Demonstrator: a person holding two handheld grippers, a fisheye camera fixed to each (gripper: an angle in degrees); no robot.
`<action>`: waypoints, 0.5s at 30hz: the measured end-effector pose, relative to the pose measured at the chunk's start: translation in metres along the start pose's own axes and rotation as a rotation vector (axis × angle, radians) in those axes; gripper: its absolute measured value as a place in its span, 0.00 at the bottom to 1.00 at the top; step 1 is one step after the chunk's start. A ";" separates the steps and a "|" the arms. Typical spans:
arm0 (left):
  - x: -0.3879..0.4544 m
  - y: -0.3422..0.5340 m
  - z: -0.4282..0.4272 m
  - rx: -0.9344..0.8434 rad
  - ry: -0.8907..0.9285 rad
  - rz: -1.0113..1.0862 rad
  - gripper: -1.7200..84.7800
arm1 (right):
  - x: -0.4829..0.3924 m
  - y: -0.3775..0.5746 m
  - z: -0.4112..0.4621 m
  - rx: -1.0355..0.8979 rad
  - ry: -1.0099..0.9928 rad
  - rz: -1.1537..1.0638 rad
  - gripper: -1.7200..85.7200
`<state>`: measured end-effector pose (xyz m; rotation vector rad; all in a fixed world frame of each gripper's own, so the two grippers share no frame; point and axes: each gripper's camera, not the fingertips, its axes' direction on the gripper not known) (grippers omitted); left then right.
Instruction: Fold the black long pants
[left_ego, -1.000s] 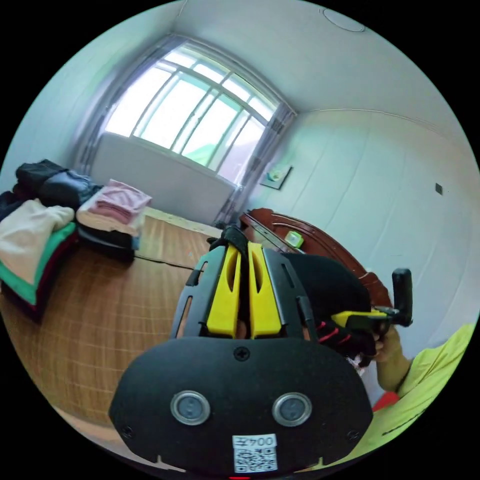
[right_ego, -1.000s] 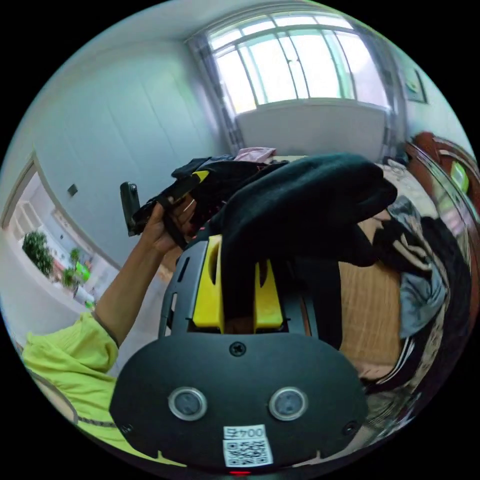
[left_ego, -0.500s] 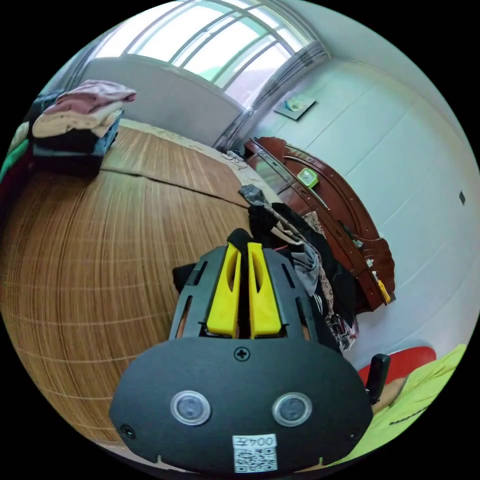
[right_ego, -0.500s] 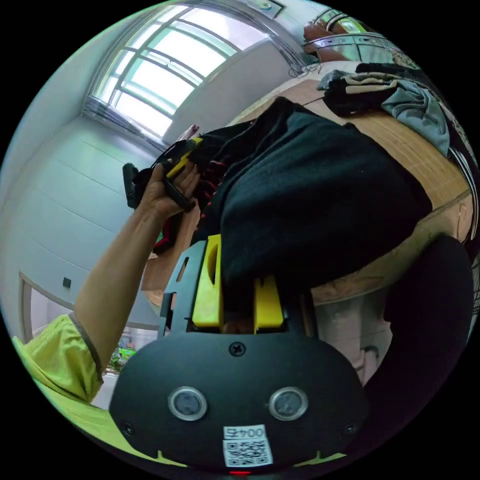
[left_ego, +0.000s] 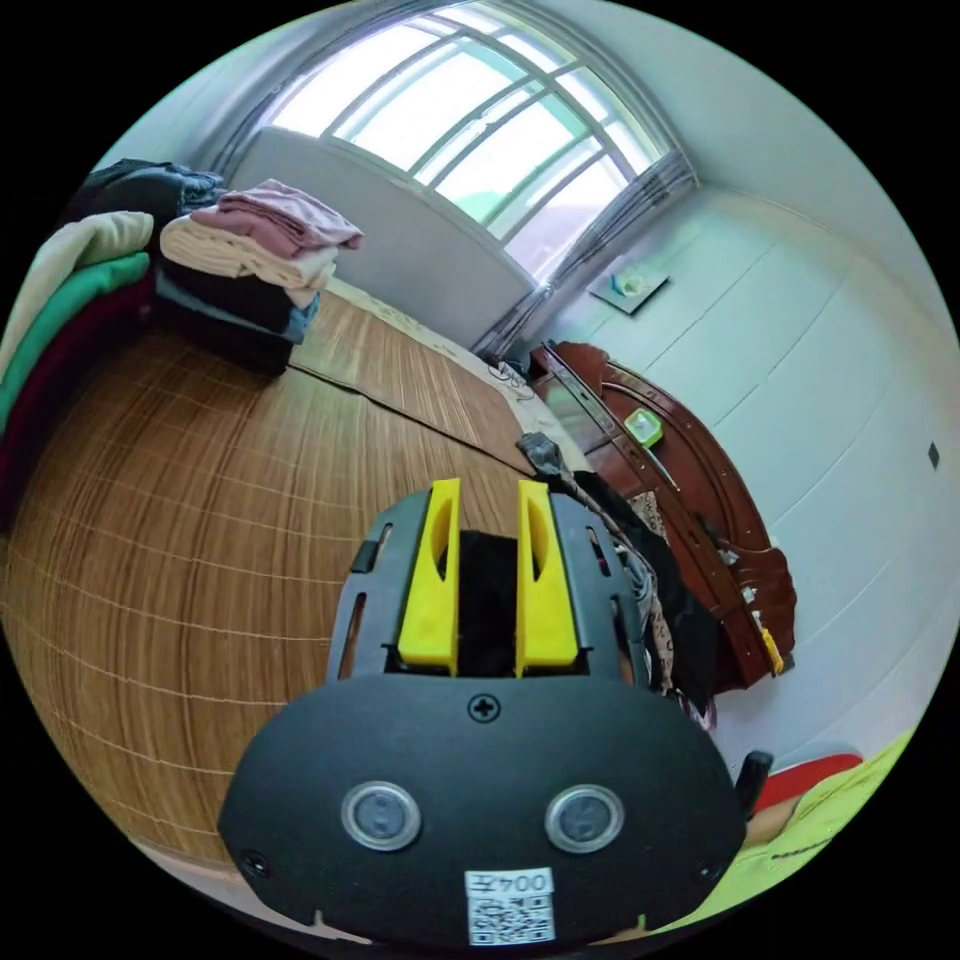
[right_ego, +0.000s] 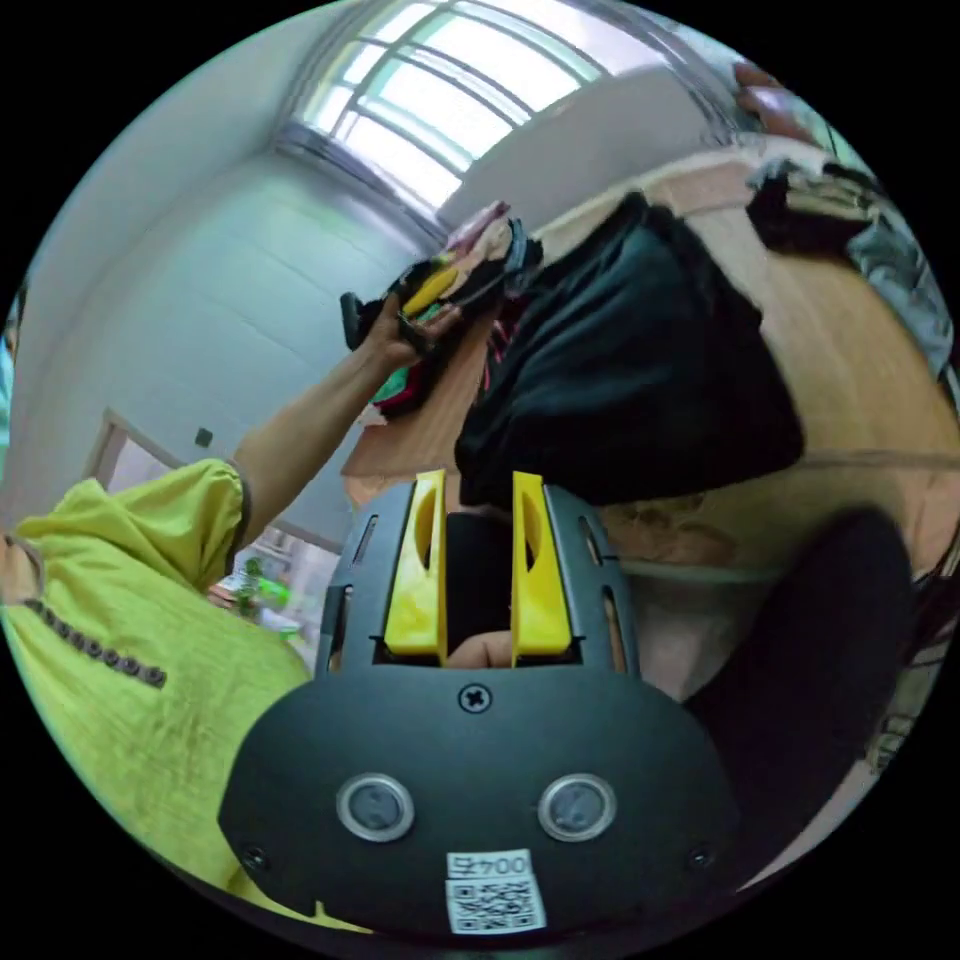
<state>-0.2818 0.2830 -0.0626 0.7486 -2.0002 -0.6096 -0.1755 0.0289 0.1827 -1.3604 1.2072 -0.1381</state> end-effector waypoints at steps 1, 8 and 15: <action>0.003 0.001 -0.022 -0.008 0.001 0.015 0.15 | -0.001 -0.003 -0.011 0.039 0.043 -0.030 0.15; 0.050 0.075 -0.065 -0.201 0.075 0.061 0.27 | 0.086 -0.108 -0.034 0.161 0.149 0.083 0.29; 0.105 0.053 -0.063 -0.286 0.025 0.098 0.32 | 0.145 -0.177 0.039 -0.082 0.167 0.230 0.32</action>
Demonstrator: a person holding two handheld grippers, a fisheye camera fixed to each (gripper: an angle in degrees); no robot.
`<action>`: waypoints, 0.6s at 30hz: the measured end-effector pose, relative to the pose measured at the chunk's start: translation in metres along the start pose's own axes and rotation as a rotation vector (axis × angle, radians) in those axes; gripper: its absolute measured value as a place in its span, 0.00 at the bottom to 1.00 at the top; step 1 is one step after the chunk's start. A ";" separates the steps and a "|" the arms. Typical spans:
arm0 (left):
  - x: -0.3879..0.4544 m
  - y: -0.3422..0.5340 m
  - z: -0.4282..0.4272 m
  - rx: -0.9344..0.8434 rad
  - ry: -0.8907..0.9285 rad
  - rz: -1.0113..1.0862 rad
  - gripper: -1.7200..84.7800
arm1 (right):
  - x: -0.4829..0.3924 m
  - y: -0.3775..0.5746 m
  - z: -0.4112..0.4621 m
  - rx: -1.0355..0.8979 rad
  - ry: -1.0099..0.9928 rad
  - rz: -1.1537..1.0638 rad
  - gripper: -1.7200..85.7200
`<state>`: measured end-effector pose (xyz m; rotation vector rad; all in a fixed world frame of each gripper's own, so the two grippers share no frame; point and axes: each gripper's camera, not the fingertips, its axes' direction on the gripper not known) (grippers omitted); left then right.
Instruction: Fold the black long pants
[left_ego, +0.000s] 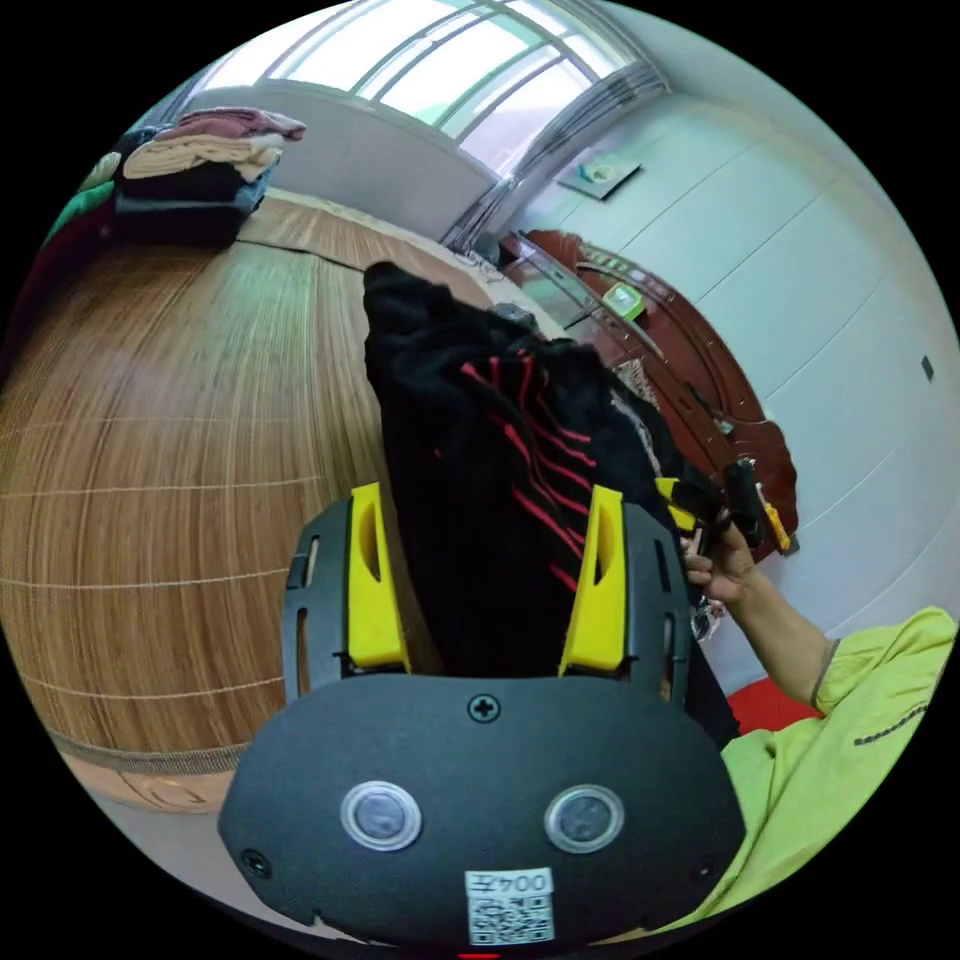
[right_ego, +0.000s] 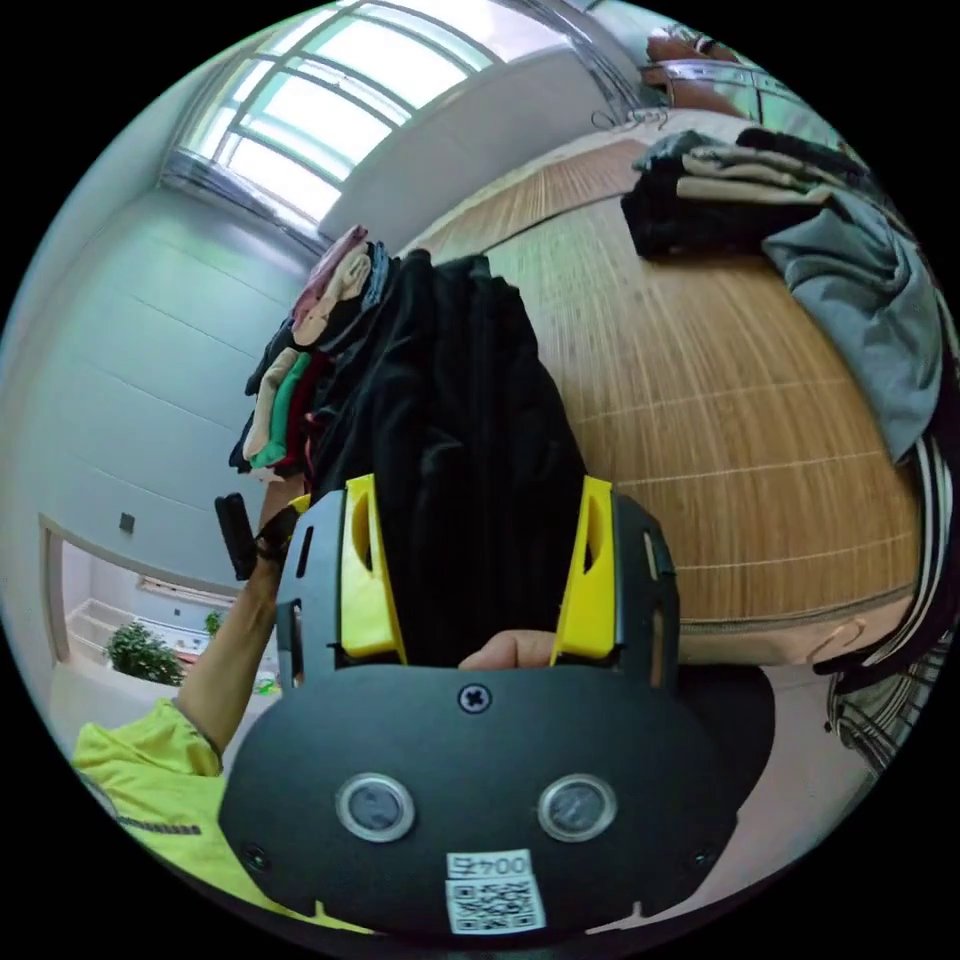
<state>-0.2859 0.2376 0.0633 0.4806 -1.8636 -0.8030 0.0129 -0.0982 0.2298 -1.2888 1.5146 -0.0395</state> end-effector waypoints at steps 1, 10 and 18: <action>0.005 -0.011 0.003 -0.034 0.008 -0.023 0.33 | 0.004 -0.004 0.005 -0.027 -0.015 0.021 0.32; 0.083 -0.088 -0.050 0.055 0.103 -0.121 0.31 | 0.024 -0.075 0.044 -0.224 -0.255 0.094 0.27; 0.120 -0.138 -0.219 0.185 -0.033 -0.257 0.31 | -0.107 -0.138 0.138 -0.370 -0.257 -0.089 0.26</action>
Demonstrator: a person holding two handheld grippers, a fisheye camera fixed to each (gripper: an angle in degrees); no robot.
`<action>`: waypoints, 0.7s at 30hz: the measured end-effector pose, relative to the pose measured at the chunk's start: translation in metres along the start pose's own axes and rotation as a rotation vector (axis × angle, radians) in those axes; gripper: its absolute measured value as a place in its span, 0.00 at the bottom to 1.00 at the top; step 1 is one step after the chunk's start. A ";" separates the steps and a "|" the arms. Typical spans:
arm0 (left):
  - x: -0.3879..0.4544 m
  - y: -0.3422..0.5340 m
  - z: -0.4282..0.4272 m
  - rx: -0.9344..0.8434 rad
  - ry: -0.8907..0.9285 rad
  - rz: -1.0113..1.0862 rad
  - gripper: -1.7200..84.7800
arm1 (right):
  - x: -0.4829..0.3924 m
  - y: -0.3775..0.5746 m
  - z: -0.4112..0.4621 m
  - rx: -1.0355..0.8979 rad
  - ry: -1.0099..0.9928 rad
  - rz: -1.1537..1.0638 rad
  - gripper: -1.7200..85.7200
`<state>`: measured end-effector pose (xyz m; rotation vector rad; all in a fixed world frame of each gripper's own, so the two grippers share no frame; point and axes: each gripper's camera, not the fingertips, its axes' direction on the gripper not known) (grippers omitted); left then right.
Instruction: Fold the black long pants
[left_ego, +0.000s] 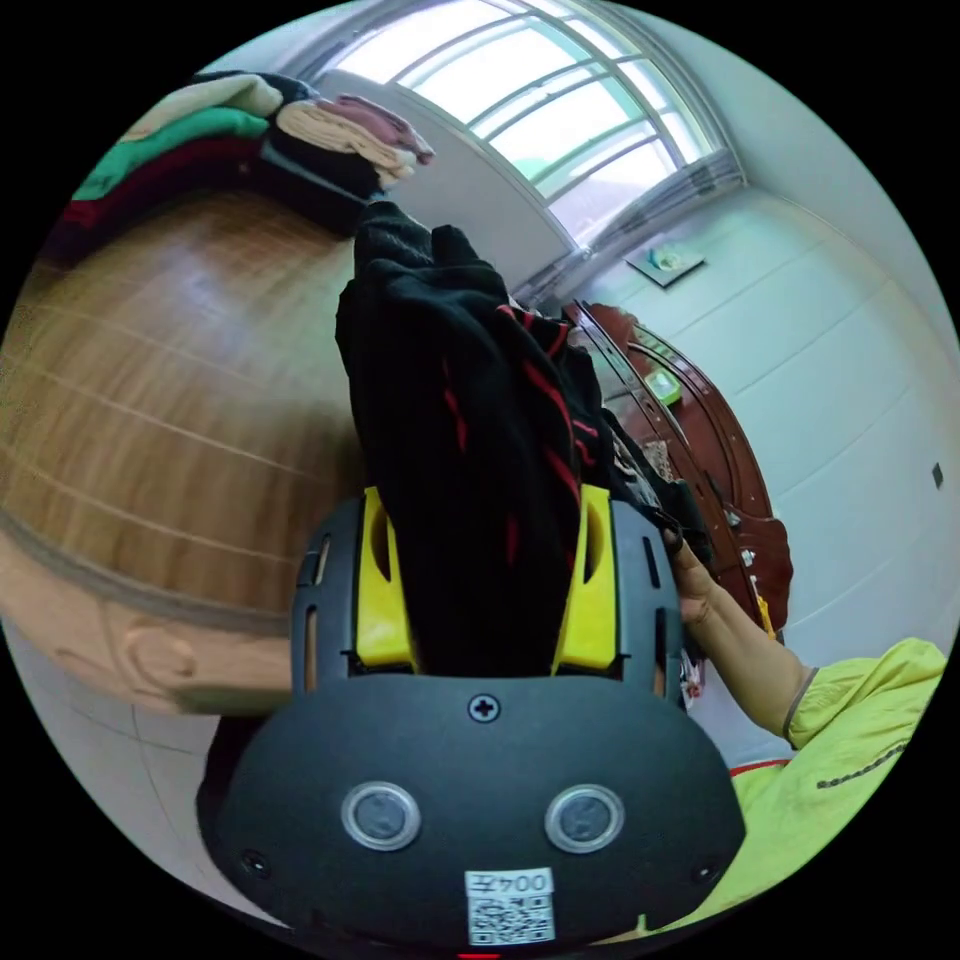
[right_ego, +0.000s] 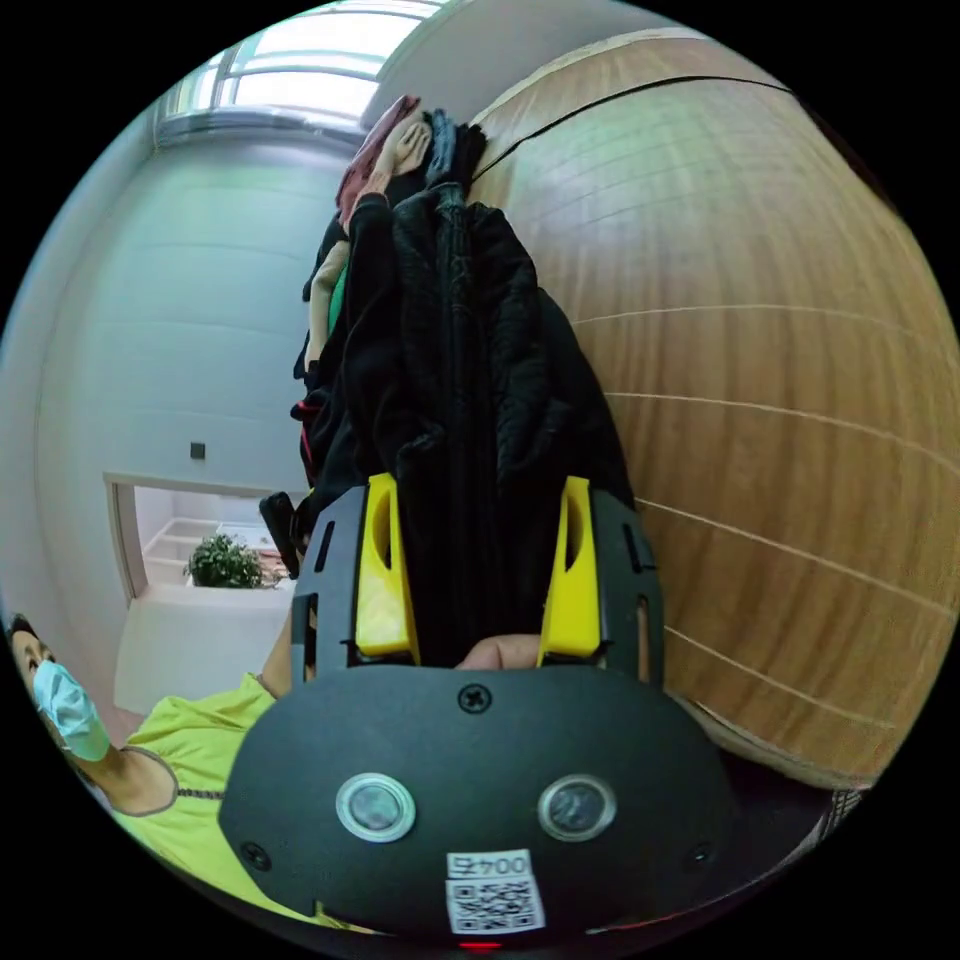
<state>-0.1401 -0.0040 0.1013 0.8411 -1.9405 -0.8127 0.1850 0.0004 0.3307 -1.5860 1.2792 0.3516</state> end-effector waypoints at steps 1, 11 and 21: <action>0.001 -0.012 -0.034 0.030 -0.026 -0.021 0.31 | -0.010 -0.010 0.011 -0.019 -0.004 -0.014 0.26; -0.031 -0.055 -0.299 0.388 -0.201 -0.287 0.30 | -0.214 -0.156 0.234 -0.365 0.010 -0.340 0.26; -0.055 -0.129 -0.436 0.758 -0.297 -0.527 0.30 | -0.418 -0.281 0.392 -0.407 0.194 -0.727 0.22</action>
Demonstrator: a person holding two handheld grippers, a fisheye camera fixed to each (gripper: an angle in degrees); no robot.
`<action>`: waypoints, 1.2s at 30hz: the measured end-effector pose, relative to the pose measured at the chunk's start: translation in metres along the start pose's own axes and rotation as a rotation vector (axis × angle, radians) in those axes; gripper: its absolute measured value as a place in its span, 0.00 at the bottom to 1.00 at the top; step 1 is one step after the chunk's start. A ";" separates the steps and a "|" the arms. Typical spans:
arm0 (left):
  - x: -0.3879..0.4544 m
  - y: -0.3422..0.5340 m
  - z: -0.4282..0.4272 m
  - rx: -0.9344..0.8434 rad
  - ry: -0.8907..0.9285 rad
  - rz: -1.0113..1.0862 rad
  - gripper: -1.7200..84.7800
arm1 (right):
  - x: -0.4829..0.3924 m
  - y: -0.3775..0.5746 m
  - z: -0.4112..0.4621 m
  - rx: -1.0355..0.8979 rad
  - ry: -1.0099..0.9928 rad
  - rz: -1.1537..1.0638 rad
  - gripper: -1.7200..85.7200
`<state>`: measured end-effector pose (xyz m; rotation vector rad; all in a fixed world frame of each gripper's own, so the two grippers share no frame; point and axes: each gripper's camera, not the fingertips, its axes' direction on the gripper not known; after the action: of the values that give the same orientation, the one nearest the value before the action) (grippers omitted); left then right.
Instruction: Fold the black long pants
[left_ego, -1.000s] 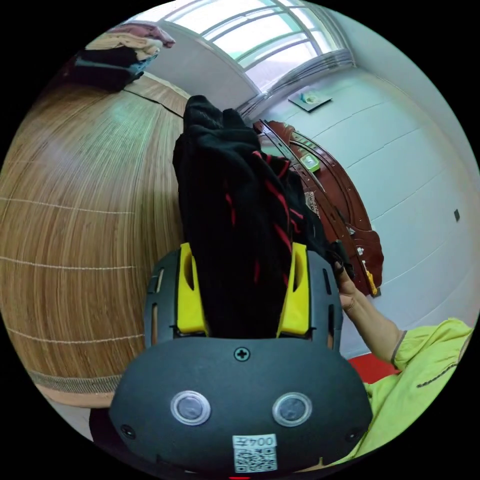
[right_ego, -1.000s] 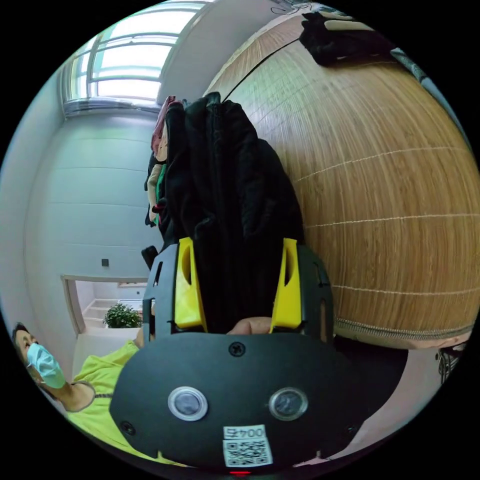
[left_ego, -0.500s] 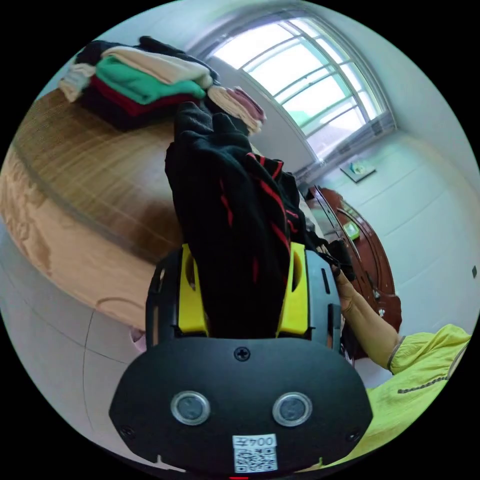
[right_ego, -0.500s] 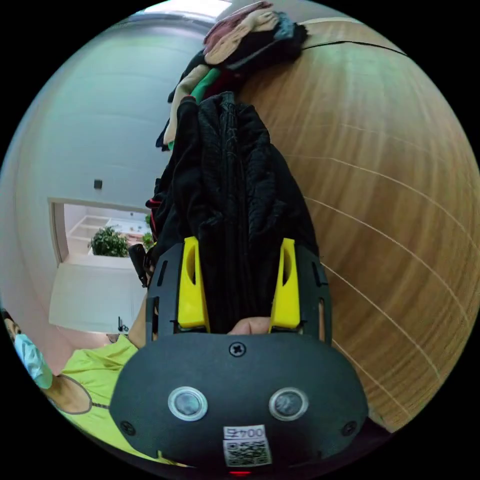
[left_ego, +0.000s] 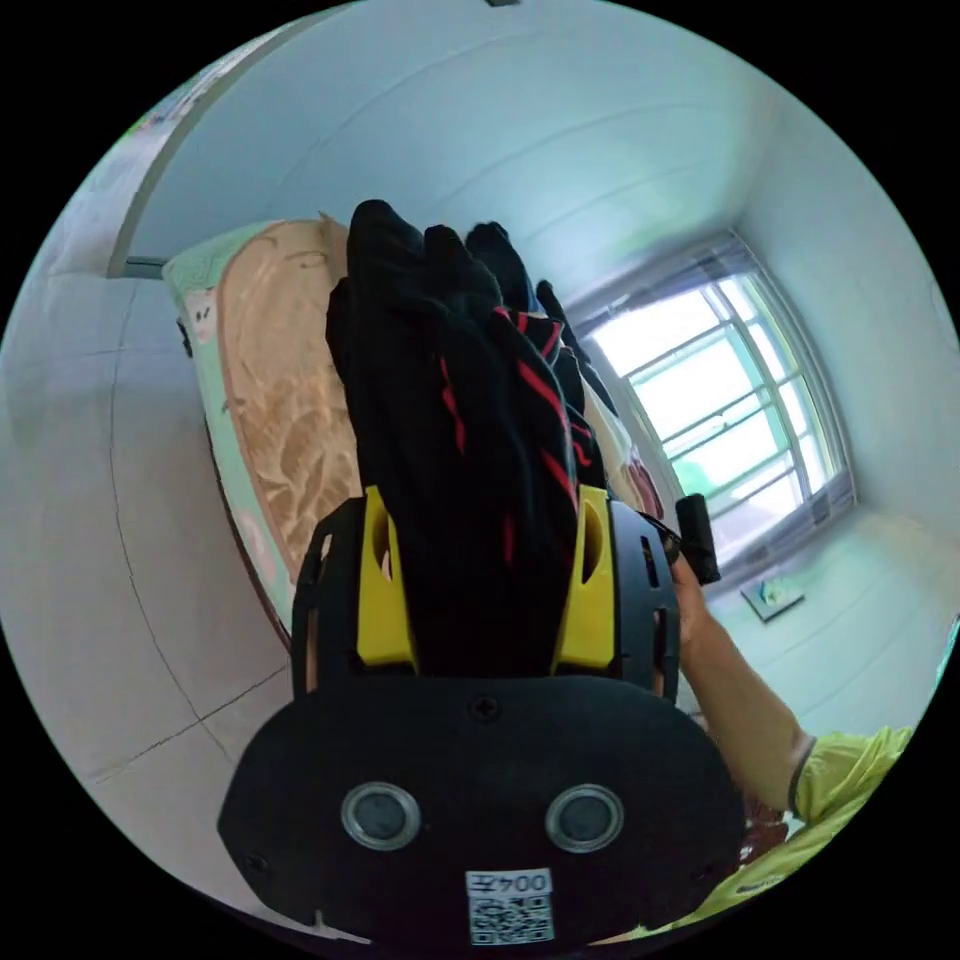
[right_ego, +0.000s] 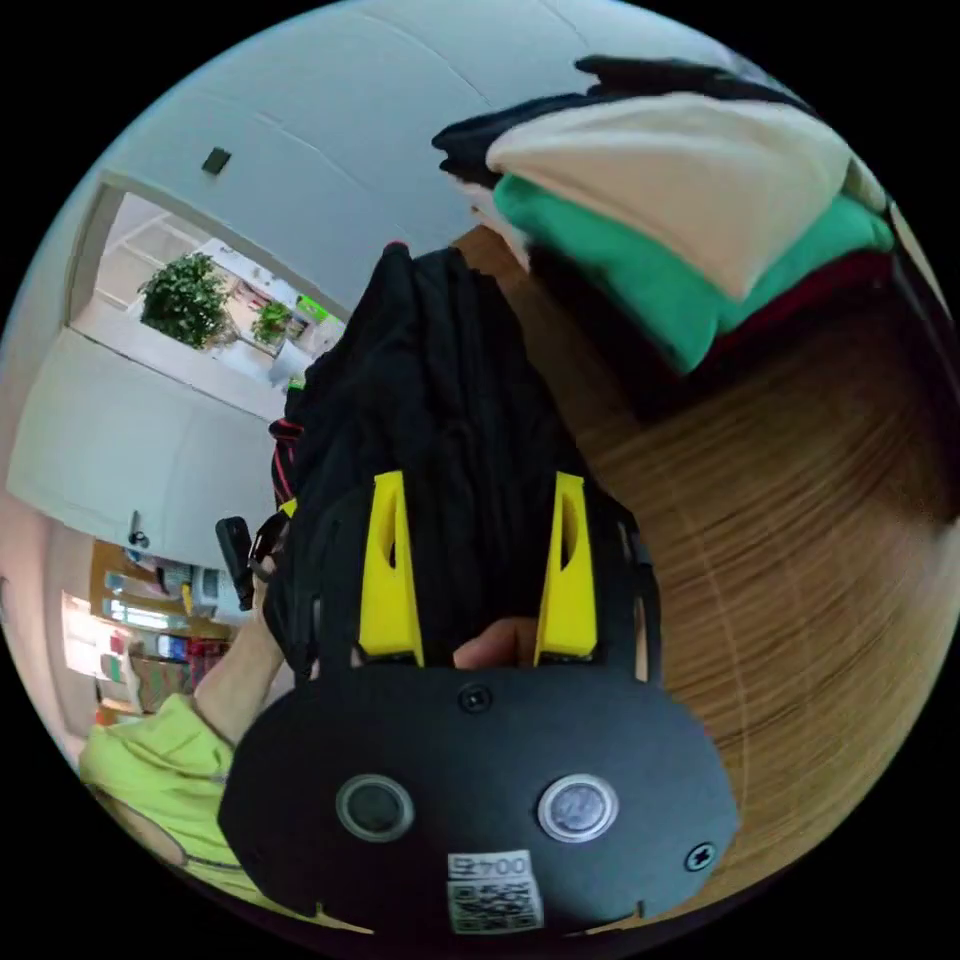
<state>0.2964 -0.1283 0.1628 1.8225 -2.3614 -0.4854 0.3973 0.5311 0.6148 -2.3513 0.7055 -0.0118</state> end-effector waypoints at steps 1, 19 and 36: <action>0.009 -0.010 0.003 0.016 -0.009 -0.015 0.30 | -0.003 0.000 -0.009 0.032 0.018 0.002 0.22; 0.077 -0.018 0.026 0.087 -0.058 -0.050 0.29 | 0.031 0.061 0.079 0.108 -0.400 0.413 0.27; -0.065 -0.028 0.123 0.069 -0.122 -0.003 0.28 | 0.025 0.219 0.030 0.299 -0.052 0.294 0.05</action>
<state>0.3042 -0.0505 0.0440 1.8764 -2.4847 -0.5360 0.3178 0.4001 0.4537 -1.9412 0.9474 0.0680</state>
